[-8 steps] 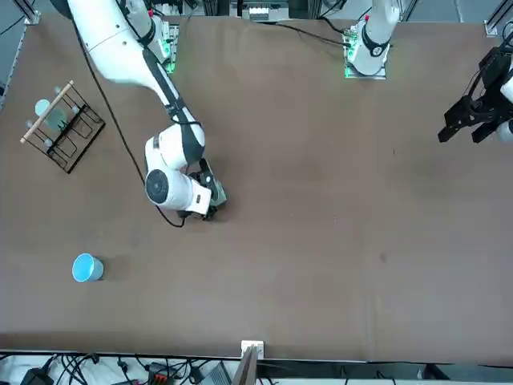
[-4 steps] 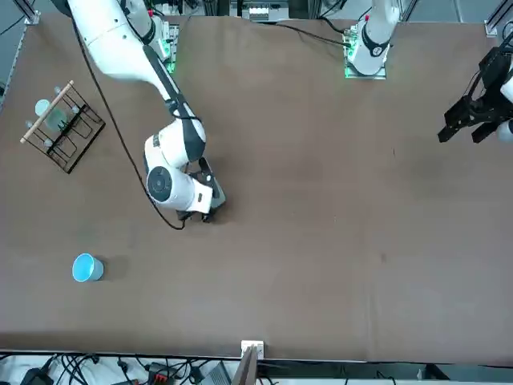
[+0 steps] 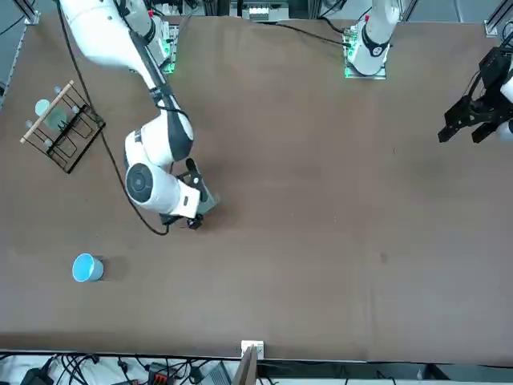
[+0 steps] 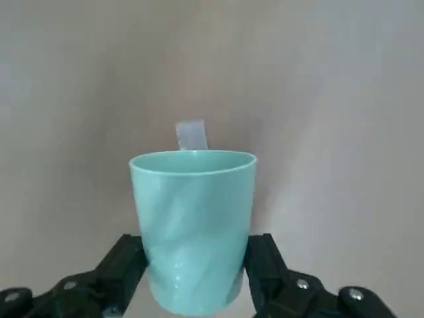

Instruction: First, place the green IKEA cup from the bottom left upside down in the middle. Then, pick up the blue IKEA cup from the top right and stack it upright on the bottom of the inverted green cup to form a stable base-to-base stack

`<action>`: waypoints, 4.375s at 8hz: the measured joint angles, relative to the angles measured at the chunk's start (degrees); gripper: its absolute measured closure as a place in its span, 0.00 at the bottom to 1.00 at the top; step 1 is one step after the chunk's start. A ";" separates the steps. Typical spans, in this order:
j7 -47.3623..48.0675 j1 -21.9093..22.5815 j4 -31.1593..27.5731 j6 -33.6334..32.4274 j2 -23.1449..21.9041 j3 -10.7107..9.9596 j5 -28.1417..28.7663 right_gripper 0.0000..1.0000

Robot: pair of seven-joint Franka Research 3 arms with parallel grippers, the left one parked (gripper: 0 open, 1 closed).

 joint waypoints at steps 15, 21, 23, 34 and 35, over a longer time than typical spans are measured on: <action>53.42 11.43 1.66 -27.96 1.72 -14.34 -39.59 0.14; 59.76 13.01 1.27 -30.42 7.24 -14.33 -44.65 0.14; 61.42 13.71 1.25 -30.40 9.08 -14.31 -44.81 0.14; 63.23 13.99 0.68 -31.96 11.86 -14.73 -44.83 0.14; 63.23 13.88 0.52 -32.28 11.86 -14.75 -44.83 0.14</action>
